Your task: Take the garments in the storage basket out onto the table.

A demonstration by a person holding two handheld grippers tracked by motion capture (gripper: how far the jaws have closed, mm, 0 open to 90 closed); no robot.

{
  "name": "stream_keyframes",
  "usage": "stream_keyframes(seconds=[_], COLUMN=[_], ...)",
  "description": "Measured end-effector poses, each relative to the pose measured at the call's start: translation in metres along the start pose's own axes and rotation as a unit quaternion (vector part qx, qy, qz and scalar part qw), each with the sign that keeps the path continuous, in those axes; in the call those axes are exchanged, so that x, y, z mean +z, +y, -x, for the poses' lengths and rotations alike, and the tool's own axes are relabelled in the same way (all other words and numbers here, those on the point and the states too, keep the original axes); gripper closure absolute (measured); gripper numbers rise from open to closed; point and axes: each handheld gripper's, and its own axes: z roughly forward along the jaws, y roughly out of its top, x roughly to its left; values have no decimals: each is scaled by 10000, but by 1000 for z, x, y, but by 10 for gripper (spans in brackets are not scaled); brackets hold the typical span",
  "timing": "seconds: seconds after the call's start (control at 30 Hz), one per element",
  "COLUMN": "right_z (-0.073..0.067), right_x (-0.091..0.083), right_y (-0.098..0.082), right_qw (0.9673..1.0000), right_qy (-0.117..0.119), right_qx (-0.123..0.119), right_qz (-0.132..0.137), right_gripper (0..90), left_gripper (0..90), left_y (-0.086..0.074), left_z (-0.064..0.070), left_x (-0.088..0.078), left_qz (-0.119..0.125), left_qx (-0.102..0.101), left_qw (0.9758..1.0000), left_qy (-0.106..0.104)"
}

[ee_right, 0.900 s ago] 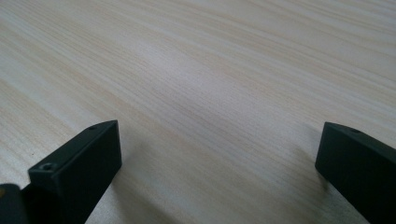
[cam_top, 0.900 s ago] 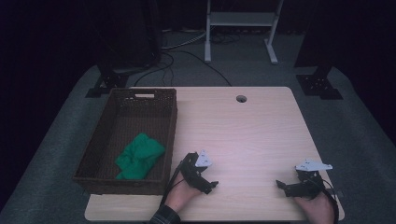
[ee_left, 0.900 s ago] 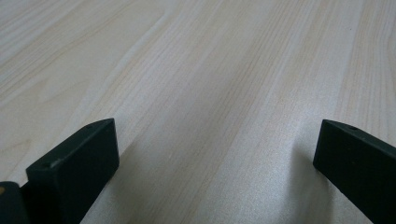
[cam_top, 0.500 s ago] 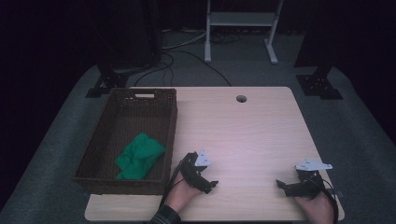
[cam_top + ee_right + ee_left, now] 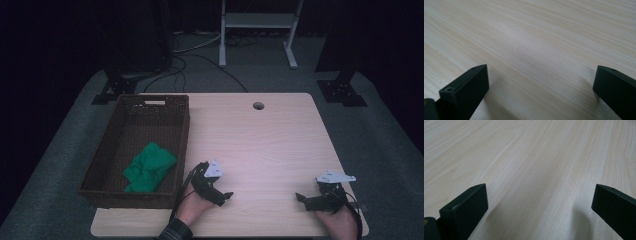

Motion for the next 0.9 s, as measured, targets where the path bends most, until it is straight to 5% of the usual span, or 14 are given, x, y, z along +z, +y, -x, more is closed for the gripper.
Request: stream_keyframes(seconds=[0.9], right_z=[0], right_x=[0], right_y=[0], right_qw=[10000], right_qy=[-1], right_qx=[2], right_qz=[-2], right_gripper=[0], left_gripper=[0], left_y=[3], left_z=[1], left_x=[-10], left_qz=[388], left_qx=[-109], left_qw=[9991], left_qy=[-160])
